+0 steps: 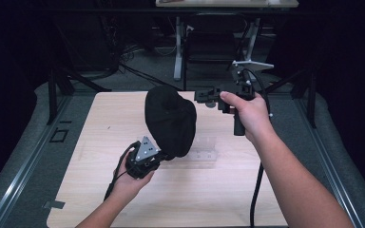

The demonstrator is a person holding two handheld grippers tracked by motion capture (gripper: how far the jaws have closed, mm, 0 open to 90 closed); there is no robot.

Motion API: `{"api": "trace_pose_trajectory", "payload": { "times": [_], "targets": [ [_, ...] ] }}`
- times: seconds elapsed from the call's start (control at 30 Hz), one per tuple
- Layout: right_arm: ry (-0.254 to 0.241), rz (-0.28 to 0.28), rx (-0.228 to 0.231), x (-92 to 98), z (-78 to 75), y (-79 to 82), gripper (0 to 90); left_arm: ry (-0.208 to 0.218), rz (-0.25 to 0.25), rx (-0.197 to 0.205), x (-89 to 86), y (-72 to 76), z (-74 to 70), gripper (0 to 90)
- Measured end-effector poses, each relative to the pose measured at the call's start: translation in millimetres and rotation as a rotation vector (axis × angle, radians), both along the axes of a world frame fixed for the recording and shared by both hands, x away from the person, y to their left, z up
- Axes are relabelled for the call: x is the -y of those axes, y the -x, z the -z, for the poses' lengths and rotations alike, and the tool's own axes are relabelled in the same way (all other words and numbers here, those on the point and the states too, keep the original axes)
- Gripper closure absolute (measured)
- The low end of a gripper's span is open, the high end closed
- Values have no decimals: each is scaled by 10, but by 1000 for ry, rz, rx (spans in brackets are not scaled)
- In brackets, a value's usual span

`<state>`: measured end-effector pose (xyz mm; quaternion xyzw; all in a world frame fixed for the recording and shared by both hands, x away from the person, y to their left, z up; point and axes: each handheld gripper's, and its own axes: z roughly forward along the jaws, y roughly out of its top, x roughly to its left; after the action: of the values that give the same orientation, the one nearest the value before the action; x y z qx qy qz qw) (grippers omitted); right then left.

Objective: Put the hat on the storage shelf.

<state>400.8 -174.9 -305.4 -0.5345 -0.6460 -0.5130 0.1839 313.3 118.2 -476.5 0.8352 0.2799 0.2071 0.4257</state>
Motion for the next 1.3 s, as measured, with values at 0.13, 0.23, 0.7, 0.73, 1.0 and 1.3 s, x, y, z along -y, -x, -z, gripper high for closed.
{"api": "trace_pose_trajectory", "payload": {
  "times": [0.13,0.23,0.7,0.73,1.0,1.3],
  "targets": [
    [7,6,2,16,4,2,759,8,-29,-40,-80,-28,102,847],
    [8,10,0,38,28,5,760,16,-25,-60,-153,-73,212,841],
    [59,31,31,76,38,44,760,28,-44,-56,-229,0,353,827],
    [66,31,35,77,38,49,759,30,-54,-59,-227,10,357,824],
    [89,51,49,122,60,78,757,26,-86,-53,-289,38,391,670],
    [186,69,78,215,173,177,746,50,-130,-74,-433,97,383,495]
  ]
}}
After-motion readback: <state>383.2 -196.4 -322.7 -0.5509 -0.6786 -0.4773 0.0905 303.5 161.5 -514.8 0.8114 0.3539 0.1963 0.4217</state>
